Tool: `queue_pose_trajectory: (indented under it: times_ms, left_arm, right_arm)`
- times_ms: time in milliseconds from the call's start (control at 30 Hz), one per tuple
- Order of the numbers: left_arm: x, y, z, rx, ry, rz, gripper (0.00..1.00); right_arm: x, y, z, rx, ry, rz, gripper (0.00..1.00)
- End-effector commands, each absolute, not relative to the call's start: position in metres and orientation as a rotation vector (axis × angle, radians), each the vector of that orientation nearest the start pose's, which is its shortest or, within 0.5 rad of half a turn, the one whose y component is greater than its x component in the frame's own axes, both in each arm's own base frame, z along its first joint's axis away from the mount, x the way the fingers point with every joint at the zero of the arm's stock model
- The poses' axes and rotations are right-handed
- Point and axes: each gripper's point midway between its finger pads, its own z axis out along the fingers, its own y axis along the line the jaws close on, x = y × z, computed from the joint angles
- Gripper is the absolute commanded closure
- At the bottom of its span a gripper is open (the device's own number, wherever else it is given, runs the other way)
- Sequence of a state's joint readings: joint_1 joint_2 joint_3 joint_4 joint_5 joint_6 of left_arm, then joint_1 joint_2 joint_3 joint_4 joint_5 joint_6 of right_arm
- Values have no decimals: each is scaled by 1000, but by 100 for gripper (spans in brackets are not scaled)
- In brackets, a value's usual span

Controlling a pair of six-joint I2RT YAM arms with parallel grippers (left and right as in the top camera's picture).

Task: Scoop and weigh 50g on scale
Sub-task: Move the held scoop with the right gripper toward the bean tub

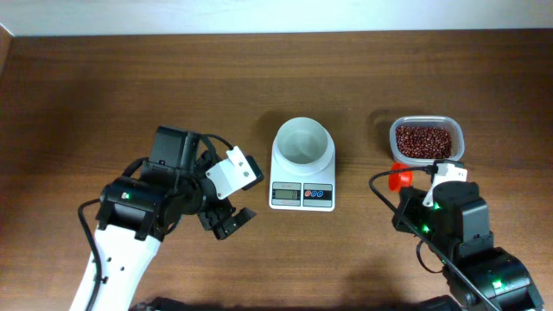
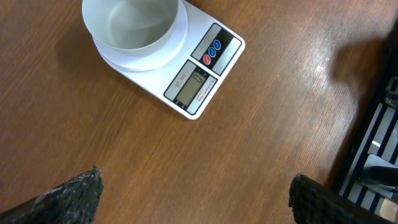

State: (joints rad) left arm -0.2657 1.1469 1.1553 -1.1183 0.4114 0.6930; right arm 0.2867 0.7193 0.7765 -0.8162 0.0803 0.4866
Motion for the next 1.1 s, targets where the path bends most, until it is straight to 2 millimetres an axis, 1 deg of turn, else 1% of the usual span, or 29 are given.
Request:
queue_pose_trajectory:
  times_ms: [0,33,167,200,233,367,433,533,600,700,767,833,1067]
  left_arm:
    - [231,-132,206,1317,2230,-393,1]
    - [231,-132,206,1318,2229,-392,1]
    - [231,-132,206,1317,2230,-393,1]
    - [231,-132,206,1317,2230,-392,1]
    - [231,-132,206,1317,2230,-393,1]
    - [231,-132,206,1318,2229,-392,1]
    - [231,-132,206,1318,2229,-392,1]
    - [231,-132,206,1318,2229,-392,1]
    - [231,-132,206,1318,2229,-392,1]
    - [231,-132,206,1318,2229,-392,1]
    - [231,-132,206,1318,2229,-392,1]
    - [231,-132,206,1317,2230,-392,1]
    - [231,-132,206,1318,2229,-392,1]
  right_arm:
    - [239,42,204,302,2290,216,96]
    - [238,41,202,308,2296,212,96]
    - [231,20,190,419,2347,177,96]
    - [230,20,187,424,2365,206,96]
    - [230,23,187,389,2378,244,96]
    - [230,23,187,322,2388,280,96]
    - [229,31,188,229,2396,321,96]
    - [229,35,189,182,2395,338,96]
    - [232,35,192,175,2380,338,96]
    - [243,36,203,107,2315,316,96]
    - [248,37,209,97,2285,322,96]
    - [248,45,213,63,2271,379,96]
    - [252,46,218,55,2243,384,96]
